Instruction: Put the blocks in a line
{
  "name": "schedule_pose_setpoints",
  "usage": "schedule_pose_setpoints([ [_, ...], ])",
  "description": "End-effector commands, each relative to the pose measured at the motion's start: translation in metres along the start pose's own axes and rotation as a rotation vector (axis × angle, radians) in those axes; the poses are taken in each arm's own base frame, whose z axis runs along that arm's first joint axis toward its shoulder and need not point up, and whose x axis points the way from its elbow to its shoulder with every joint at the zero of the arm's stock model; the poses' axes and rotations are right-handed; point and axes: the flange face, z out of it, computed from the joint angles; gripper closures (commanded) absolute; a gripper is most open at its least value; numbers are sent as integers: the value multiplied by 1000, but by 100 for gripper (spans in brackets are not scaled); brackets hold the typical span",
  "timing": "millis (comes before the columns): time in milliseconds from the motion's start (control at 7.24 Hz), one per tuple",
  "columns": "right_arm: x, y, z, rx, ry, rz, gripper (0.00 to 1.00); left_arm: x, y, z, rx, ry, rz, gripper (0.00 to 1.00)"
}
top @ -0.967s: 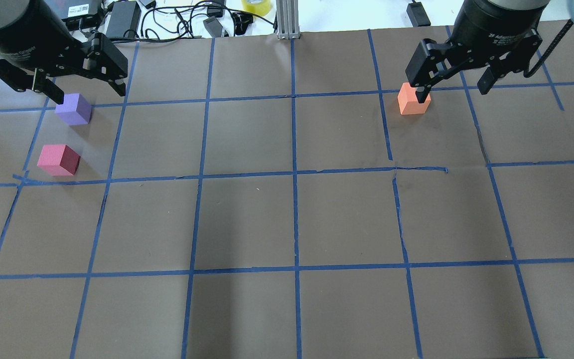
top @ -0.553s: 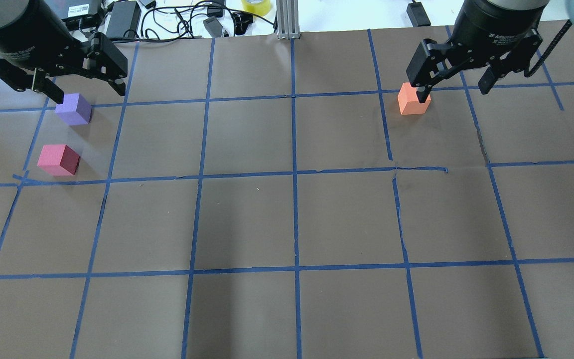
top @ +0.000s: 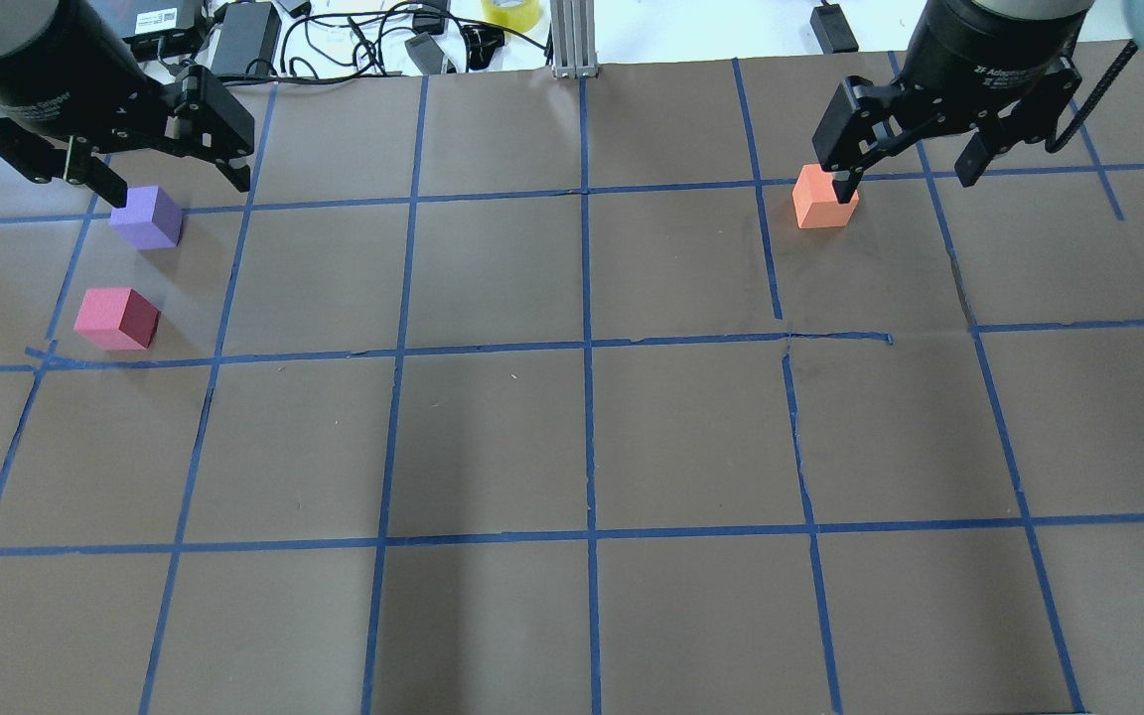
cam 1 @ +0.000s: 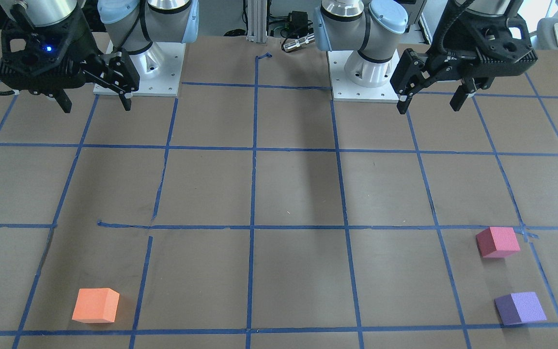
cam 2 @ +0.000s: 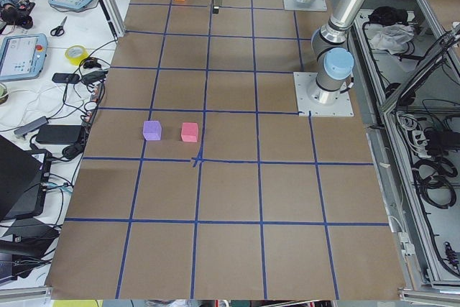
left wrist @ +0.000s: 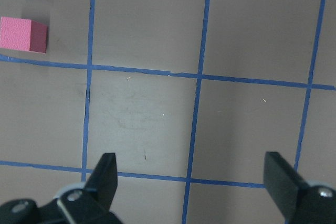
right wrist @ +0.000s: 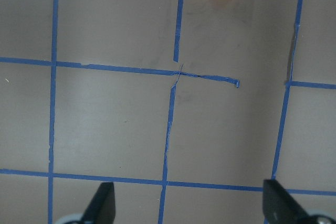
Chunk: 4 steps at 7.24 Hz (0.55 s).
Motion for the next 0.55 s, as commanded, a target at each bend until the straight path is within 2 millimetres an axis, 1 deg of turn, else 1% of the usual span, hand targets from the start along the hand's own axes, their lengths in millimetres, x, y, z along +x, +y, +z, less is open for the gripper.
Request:
schedule_pose_setpoints([
  [0,10,-3,1,0,1,20,0,0,0,0,0,0,0,0],
  [138,15,-10,11,-22,1,27,0,0,0,0,0,0,0,0],
  [276,21,-20,28,-60,1,17,0,0,0,0,0,0,0,0],
  [414,28,-24,31,-64,11,42,0,0,0,0,0,0,0,0],
])
